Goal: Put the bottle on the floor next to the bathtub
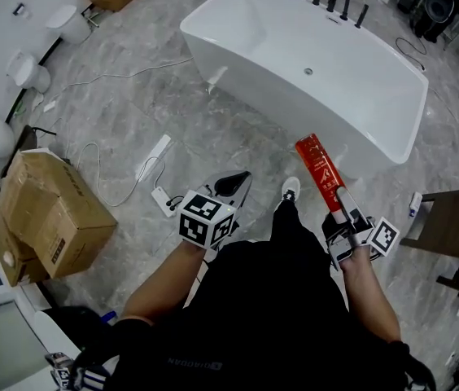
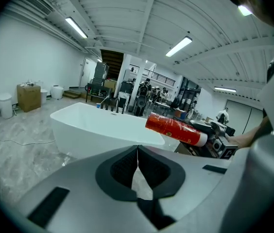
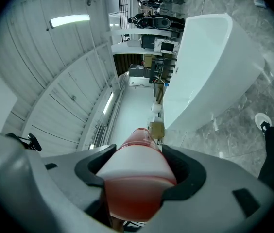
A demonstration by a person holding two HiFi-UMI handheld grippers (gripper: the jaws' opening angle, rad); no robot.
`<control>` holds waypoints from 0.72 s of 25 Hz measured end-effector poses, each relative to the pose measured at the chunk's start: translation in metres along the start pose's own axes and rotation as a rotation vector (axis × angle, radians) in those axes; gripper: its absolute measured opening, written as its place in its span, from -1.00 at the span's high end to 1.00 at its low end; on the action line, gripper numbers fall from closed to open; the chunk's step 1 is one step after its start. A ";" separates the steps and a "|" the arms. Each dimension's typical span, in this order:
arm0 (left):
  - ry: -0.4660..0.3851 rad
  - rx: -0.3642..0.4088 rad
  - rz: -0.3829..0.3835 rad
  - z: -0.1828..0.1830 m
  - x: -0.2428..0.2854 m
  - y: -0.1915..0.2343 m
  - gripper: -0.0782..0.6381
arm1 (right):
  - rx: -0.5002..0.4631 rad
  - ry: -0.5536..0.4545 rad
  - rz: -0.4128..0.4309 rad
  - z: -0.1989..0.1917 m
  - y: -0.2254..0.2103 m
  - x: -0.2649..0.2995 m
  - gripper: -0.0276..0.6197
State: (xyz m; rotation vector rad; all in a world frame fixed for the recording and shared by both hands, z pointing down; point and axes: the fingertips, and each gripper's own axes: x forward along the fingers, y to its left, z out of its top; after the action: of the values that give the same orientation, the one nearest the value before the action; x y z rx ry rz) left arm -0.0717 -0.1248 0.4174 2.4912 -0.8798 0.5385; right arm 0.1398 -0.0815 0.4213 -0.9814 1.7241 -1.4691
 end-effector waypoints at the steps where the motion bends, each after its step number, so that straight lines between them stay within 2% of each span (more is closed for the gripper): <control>1: 0.003 0.000 0.005 0.003 0.008 0.006 0.73 | -0.003 0.007 -0.001 0.008 -0.005 0.009 0.01; 5: 0.014 -0.004 0.033 0.024 0.040 0.028 0.73 | -0.021 0.042 -0.006 0.041 -0.022 0.048 0.01; 13: 0.013 -0.021 0.091 0.093 0.114 0.067 0.73 | -0.045 0.130 -0.015 0.125 -0.039 0.122 0.01; 18: 0.031 -0.030 0.131 0.112 0.152 0.093 0.73 | -0.048 0.185 -0.028 0.157 -0.059 0.160 0.01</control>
State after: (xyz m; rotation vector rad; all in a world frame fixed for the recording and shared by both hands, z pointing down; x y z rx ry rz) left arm -0.0004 -0.3226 0.4252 2.4035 -1.0363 0.6010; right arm 0.2017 -0.3029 0.4536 -0.9224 1.8909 -1.5855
